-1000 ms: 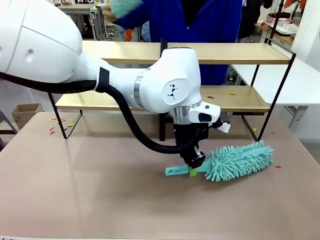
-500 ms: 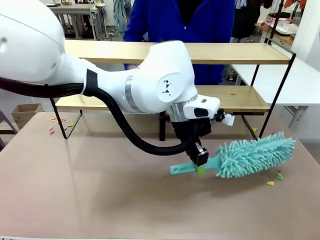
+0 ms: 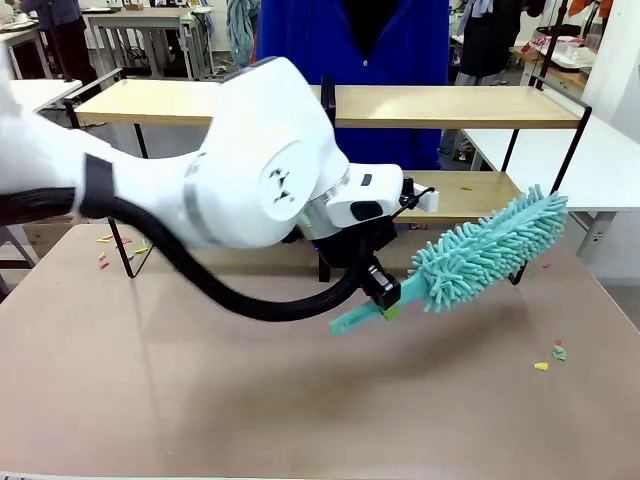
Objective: Clean the shelves.
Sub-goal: Clean another randomly selected level of the Shelf with the Duster.
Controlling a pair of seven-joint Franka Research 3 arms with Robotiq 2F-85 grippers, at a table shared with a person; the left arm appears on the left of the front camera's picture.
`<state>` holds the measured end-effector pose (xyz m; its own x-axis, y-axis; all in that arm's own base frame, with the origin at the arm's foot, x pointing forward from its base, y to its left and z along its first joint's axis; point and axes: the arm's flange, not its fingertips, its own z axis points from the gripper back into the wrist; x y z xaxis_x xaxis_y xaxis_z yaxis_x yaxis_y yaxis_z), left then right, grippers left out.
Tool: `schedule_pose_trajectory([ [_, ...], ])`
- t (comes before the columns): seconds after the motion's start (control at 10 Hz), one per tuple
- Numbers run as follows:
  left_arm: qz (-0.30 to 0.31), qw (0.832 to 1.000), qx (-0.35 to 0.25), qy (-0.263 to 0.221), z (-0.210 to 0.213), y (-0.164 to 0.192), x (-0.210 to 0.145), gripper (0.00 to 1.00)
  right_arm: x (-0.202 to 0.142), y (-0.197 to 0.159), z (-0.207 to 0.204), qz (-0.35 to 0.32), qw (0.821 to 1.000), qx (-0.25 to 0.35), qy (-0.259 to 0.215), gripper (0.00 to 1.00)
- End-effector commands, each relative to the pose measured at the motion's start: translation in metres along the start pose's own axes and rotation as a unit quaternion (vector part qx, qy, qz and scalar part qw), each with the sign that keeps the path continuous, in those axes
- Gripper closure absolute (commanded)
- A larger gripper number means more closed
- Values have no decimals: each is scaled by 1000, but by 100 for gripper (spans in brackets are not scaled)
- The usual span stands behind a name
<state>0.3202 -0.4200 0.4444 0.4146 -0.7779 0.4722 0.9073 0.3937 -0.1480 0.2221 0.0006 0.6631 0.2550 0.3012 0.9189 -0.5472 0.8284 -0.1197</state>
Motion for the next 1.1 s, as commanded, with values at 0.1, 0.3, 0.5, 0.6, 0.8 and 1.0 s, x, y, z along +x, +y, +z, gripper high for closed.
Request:
schedule_pose_trajectory([
  [0.1, 0, 1000, 0, 0, 0, 0, 0, 87, 0, -1, 1, -2, 1000, -1, 1, 0],
  [0.3, 0, 1000, 0, 0, 0, 0, 0, 87, 0, -1, 1, -2, 1000, -1, 1, 0],
  [0.5, 0, 1000, 0, 0, 0, 0, 0, 87, 0, -1, 1, -2, 1000, -1, 1, 0],
  [0.6, 5, 1000, 12, 2, -5, -4, -5, 87, 0, -1, 1, -2, 1000, -1, 1, 0],
  [0.8, 8, 1000, -12, 16, 66, 33, -64, 87, 0, -1, 1, -2, 1000, -1, 1, 0],
  [1.0, 11, 993, -113, -27, 154, 56, -151, 87, 0, -1, 1, -2, 1000, -1, 1, 0],
])
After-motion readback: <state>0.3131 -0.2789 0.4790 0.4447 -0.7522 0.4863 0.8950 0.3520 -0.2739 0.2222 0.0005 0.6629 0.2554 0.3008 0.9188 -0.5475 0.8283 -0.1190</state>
